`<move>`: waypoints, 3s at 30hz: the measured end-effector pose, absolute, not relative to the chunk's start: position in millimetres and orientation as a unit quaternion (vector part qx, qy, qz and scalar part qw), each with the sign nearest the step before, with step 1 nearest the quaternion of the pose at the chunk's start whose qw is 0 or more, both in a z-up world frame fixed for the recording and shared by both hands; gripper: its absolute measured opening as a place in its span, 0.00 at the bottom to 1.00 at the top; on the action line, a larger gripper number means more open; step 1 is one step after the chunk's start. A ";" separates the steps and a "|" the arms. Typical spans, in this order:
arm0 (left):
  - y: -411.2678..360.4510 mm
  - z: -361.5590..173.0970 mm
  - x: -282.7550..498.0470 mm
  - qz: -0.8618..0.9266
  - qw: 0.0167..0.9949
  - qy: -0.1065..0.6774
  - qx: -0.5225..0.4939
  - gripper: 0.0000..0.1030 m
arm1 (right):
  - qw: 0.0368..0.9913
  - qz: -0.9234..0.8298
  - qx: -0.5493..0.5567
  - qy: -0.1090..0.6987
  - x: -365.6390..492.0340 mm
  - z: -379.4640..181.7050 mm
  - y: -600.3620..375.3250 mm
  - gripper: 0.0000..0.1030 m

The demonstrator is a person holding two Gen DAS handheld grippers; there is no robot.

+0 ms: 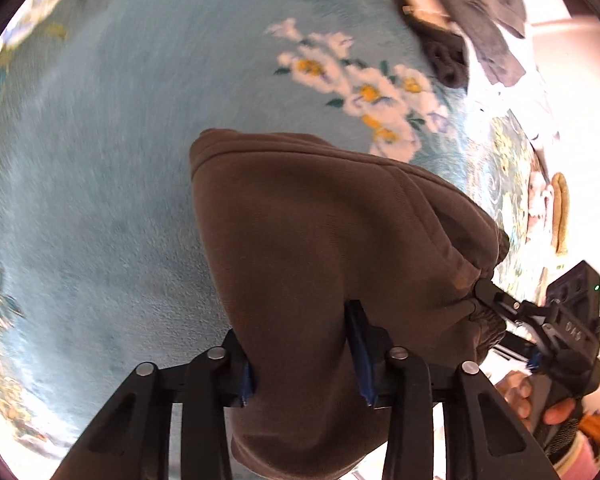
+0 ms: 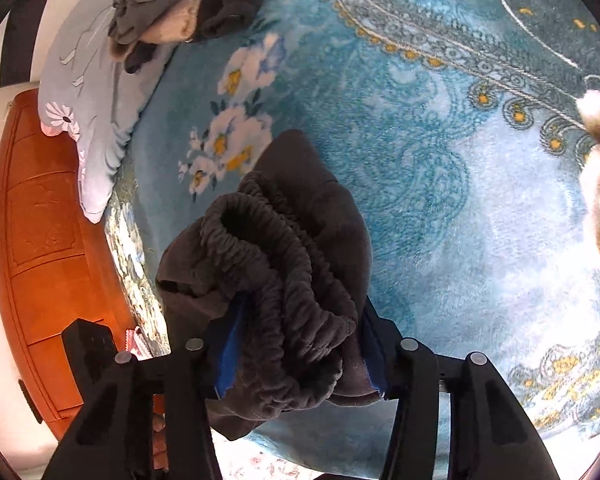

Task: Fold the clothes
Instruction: 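Lift the folded sweatpants with both grippers and carry them toward the clothes pile, then lower the folded sweatpants onto the yellow knit pile with both grippers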

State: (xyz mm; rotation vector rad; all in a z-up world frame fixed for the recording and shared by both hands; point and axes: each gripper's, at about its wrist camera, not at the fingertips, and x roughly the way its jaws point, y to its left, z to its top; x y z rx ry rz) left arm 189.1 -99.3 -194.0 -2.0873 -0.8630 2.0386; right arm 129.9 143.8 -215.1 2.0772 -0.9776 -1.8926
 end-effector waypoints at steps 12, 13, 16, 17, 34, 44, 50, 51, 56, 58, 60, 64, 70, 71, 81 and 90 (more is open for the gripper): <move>-97.7 -101.8 192.9 0.711 0.116 -0.252 -0.646 0.39 | 0.077 -0.677 0.659 -0.320 156.6 -106.9 112.1 0.51; -95.4 -94.3 192.5 0.715 0.120 -0.253 -0.641 0.39 | 0.079 -0.683 0.655 -0.313 156.4 -95.6 113.1 0.51; -86.5 -73.7 189.2 0.725 0.126 -0.256 -0.627 0.39 | 0.083 -0.700 0.644 -0.298 151.5 -64.4 117.2 0.51; -83.5 -66.8 188.1 0.728 0.129 -0.257 -0.622 0.40 | 0.087 -0.706 0.639 -0.293 148.5 -54.9 118.7 0.51; 125.1 -9.1 136.8 0.747 0.089 -0.229 -0.618 0.40 | 0.161 -0.710 0.613 -0.306 112.7 -18.6 317.4 0.51; 343.9 12.4 20.6 0.714 0.205 -0.141 -0.654 0.40 | 0.076 -0.751 0.543 -0.369 105.1 12.1 537.3 0.51; 452.5 13.2 -48.6 0.695 0.261 -0.129 -0.658 0.40 | 0.034 -0.770 0.506 -0.387 69.7 25.9 637.5 0.51; 466.4 11.7 -59.5 0.692 0.266 -0.131 -0.659 0.40 | 0.028 -0.773 0.502 -0.387 61.2 27.9 651.6 0.51; 526.8 0.4 -112.0 0.683 0.279 -0.118 -0.665 0.40 | 0.010 -0.782 0.504 -0.367 11.6 28.3 704.4 0.51; 544.4 -5.4 -131.9 0.687 0.283 -0.112 -0.660 0.40 | 0.004 -0.785 0.501 -0.363 -4.1 25.8 720.1 0.51; 555.3 -12.2 -148.0 0.691 0.284 -0.114 -0.655 0.40 | 0.001 -0.787 0.493 -0.369 -17.9 20.2 740.0 0.51; 566.1 -34.7 -168.1 0.692 0.270 -0.117 -0.659 0.42 | -0.002 -0.770 0.494 -0.403 -34.5 -12.2 765.5 0.53; 559.9 -77.2 -168.6 0.670 0.254 -0.114 -0.688 0.45 | -0.029 -0.735 0.516 -0.439 -25.1 -73.1 775.0 0.53; 558.2 -77.9 -166.9 0.669 0.257 -0.117 -0.687 0.48 | -0.026 -0.736 0.510 -0.444 -22.4 -74.3 776.9 0.53; 536.9 -44.9 -144.2 0.721 0.253 -0.067 -0.642 0.50 | -0.029 -0.787 0.477 -0.391 -3.8 -29.3 780.8 0.54; 575.1 -17.5 -114.6 0.749 0.300 0.010 -0.590 0.50 | 0.043 -0.822 0.428 -0.374 5.4 2.4 734.0 0.54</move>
